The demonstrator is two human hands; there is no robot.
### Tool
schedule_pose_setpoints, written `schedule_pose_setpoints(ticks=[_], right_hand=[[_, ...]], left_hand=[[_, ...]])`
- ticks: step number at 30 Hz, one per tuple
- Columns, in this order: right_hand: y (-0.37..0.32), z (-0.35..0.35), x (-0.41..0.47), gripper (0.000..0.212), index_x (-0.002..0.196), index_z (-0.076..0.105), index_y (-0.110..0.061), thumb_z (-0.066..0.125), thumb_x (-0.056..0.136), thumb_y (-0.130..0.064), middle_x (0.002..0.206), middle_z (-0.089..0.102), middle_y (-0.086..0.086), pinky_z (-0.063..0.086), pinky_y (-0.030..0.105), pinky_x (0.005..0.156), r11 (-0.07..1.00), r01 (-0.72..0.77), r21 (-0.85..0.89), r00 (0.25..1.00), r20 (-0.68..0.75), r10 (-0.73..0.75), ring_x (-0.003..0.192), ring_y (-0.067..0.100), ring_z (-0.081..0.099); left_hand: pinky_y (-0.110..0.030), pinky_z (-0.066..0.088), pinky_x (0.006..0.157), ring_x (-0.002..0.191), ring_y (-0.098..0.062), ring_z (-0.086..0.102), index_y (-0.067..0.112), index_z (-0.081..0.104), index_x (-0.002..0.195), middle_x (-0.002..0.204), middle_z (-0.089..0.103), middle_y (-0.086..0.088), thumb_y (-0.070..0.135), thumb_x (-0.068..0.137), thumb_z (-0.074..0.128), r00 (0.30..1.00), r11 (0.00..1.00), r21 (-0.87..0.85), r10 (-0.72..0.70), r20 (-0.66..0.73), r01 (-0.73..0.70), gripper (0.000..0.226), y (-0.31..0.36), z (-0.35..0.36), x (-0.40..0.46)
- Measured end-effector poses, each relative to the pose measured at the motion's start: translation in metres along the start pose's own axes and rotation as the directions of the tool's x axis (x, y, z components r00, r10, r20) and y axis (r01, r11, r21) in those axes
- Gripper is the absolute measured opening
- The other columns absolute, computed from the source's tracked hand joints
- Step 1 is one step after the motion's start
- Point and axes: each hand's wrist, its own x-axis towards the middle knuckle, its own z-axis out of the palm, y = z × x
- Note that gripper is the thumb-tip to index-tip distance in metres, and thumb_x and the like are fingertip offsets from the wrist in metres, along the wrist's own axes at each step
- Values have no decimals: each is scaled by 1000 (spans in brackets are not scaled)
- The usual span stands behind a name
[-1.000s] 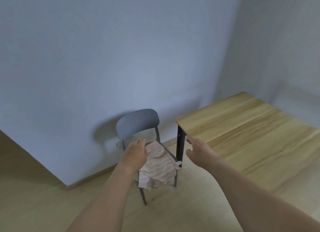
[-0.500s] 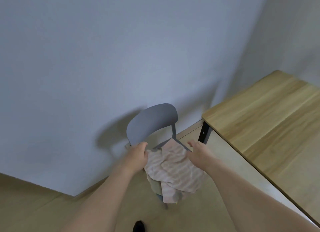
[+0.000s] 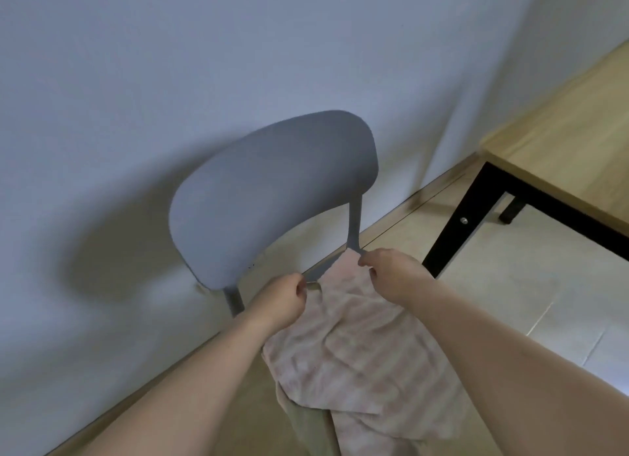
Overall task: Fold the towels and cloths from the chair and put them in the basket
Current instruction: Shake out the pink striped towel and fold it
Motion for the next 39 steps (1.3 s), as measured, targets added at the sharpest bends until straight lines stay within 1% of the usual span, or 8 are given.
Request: schedule_pose_setpoints(ticks=[5, 9, 14, 18, 24, 27, 32, 39], right_hand=[[31, 82, 42, 55, 144, 34, -29, 44, 94, -9, 144, 44, -2, 42, 37, 102, 989, 50, -139, 999, 22, -47, 127, 25, 43], [44, 110, 51, 59, 146, 28, -31, 46, 91, -19, 148, 30, -2, 24, 41, 111, 966, 79, -245, 996, -24, -88, 134, 27, 25], [42, 124, 43, 30, 116, 54, -20, 44, 90, -30, 121, 46, 3, 26, 38, 101, 927, 58, -371, 955, -248, -160, 117, 26, 36], [37, 130, 12, 21, 106, 56, -20, 45, 89, -15, 108, 60, -1, 32, 33, 95, 912, -32, -410, 864, -471, -181, 108, 23, 48], [22, 110, -36, 20, 81, 69, -19, 58, 78, -2, 80, 67, -3, 29, 29, 68, 866, -142, -480, 843, -517, -148, 80, 23, 59], [17, 98, -47, 21, 58, 64, -21, 73, 63, -3, 59, 62, -6, 28, 26, 61, 886, -209, -414, 778, -619, -107, 60, 21, 59], [12, 87, -58, 23, 76, 55, -14, 41, 93, -22, 73, 59, 0, 43, 36, 82, 962, -68, -265, 737, -663, -131, 73, 23, 53], [9, 62, -78, 25, 93, 47, -8, 30, 100, -25, 72, 56, 6, 48, 46, 59, 1000, -9, 20, 782, -622, 19, 62, 26, 55]], left_hand=[[-33, 45, 89, 110, -29, 52, 18, 59, 104, 114, 58, -7, 30, 92, 44, 994, 993, 63, 104, -43, -101, 22, -25, 78, 44], [-34, 28, 98, 122, -24, 35, 28, 41, 137, 132, 40, 1, 48, 95, 39, 960, 969, 215, 167, -223, -118, 47, -39, 115, 52], [-35, 22, 98, 125, -22, 31, 26, 41, 132, 135, 37, 2, 50, 96, 36, 913, 956, 256, 226, -340, -142, 43, -45, 136, 53], [-35, 26, 94, 116, -24, 40, 18, 48, 110, 123, 47, -1, 39, 94, 43, 858, 928, 311, 322, -400, -203, 27, -44, 133, 50], [-34, 35, 77, 94, -28, 58, 19, 57, 97, 103, 62, -2, 27, 95, 44, 761, 893, 288, 447, -470, -346, 15, -42, 107, 25], [-35, 42, 70, 85, -31, 60, 21, 51, 84, 91, 65, -4, 28, 96, 46, 767, 913, 192, 407, -496, -360, 14, -45, 93, 19], [-33, 39, 69, 92, -30, 56, 14, 57, 92, 97, 57, -5, 19, 89, 50, 784, 892, 254, 450, -428, -374, 9, -47, 76, 21], [-34, 33, 61, 78, -26, 50, 17, 44, 75, 84, 53, -1, 20, 85, 52, 755, 891, 296, 450, -477, -344, 13, -36, 47, 10]])
